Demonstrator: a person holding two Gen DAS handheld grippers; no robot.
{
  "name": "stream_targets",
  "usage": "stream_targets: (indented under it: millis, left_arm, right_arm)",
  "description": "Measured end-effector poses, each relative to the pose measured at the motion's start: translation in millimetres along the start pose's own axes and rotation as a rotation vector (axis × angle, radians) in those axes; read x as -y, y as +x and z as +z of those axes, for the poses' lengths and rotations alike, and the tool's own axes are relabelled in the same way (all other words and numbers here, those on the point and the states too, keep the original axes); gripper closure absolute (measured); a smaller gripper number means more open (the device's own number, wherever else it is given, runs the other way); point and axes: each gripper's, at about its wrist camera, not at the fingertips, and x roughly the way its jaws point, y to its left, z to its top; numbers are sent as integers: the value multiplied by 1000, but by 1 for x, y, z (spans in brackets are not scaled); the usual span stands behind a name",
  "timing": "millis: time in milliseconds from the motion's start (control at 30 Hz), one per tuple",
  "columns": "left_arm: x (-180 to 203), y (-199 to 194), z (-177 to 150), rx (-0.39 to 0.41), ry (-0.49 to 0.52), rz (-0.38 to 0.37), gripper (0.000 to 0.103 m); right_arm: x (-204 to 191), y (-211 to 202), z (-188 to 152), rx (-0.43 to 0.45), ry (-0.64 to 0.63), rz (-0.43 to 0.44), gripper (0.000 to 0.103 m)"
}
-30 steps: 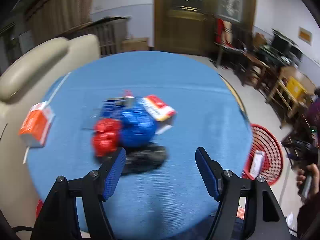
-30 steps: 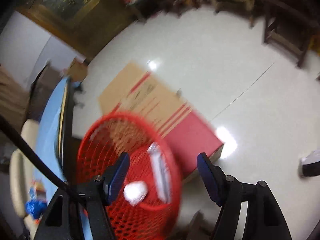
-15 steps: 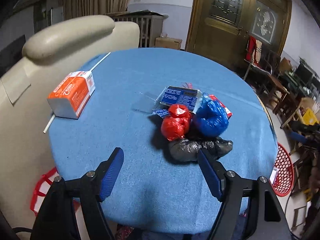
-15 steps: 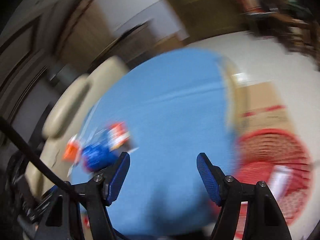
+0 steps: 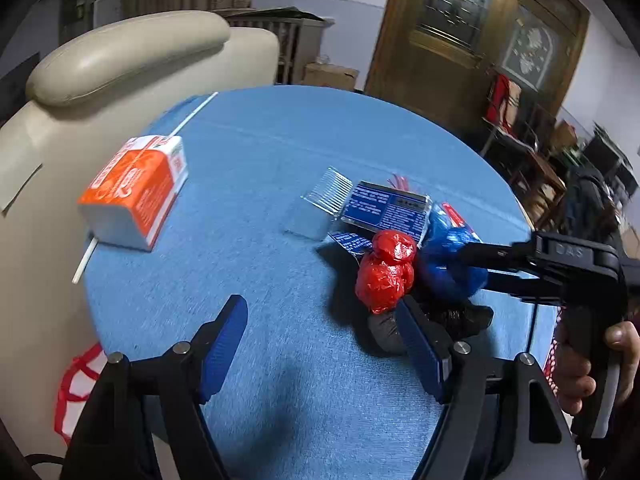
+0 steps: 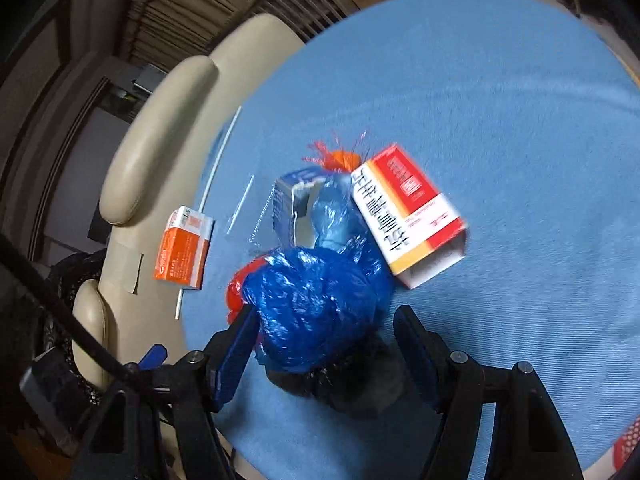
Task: Collect trash
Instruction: 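Grasp the blue plastic bag with the right tool while the left tool grasps the red bag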
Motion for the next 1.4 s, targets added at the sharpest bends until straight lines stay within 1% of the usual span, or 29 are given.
stream_targets:
  millis: [33,67,133,200,300,400,500,567,633,733,833,900,967,1033,1133,1233,1267,1300,1333,1400]
  left_arm:
    - [2,2,2,-2,15,-8,26]
    - [4,3,3,-2,27,-14,26]
    - [9,9,8,-5,60,-30,26]
    - [14,14,13,-10,86,-47,26]
    - [25,28,20,-32,107,-77,26]
    - [41,44,22,-57,143,-112,26]
    - [48,65,22,-96,154,-95,26]
    - [46,77,20,-112,139,-74,26]
    - [37,81,18,-127,93,-66,26]
    - [21,70,10,-114,33,-89,26]
    - [9,55,1,-89,16,-85,26]
    - [-1,50,-4,-88,-7,-83,26]
    - [-9,52,-5,-108,-36,-74,26]
    - [-11,56,-1,-117,-43,-61,26]
    - [-5,70,6,-126,-26,-29,26]
    - [1,84,9,-131,-14,-33,26]
    - [2,88,9,-131,-10,-39,36]
    - [3,91,7,-139,-8,-42,48]
    - [2,94,6,-145,-15,-46,48]
    - [-1,91,3,-129,-41,-59,53]
  right_arm:
    - [0,7,1,-6,9,22,30]
    - [-3,7,0,-6,9,20,30]
    - [-3,14,1,-2,-12,2,47]
    - [-4,14,-2,17,-29,6,48]
    - [4,6,-7,48,-11,21,49]
    - [18,-20,-15,82,0,25,49]
    - [26,-45,-23,118,-5,27,49]
    - [33,-63,-28,140,-5,26,49]
    - [39,-82,-34,164,-13,24,49]
    - [48,-105,-44,196,-22,30,49]
    - [59,-121,-53,221,-10,45,49]
    - [66,-126,-58,226,5,48,49]
    - [72,-129,-62,228,22,55,49]
    - [77,-131,-67,227,39,64,49]
    - [78,-136,-72,229,38,66,49]
    - [77,-143,-76,239,30,66,49]
    - [77,-145,-77,244,27,63,49]
    - [78,-148,-78,249,25,62,49]
    - [78,-151,-80,253,24,63,49]
    - [79,-157,-83,264,21,64,49]
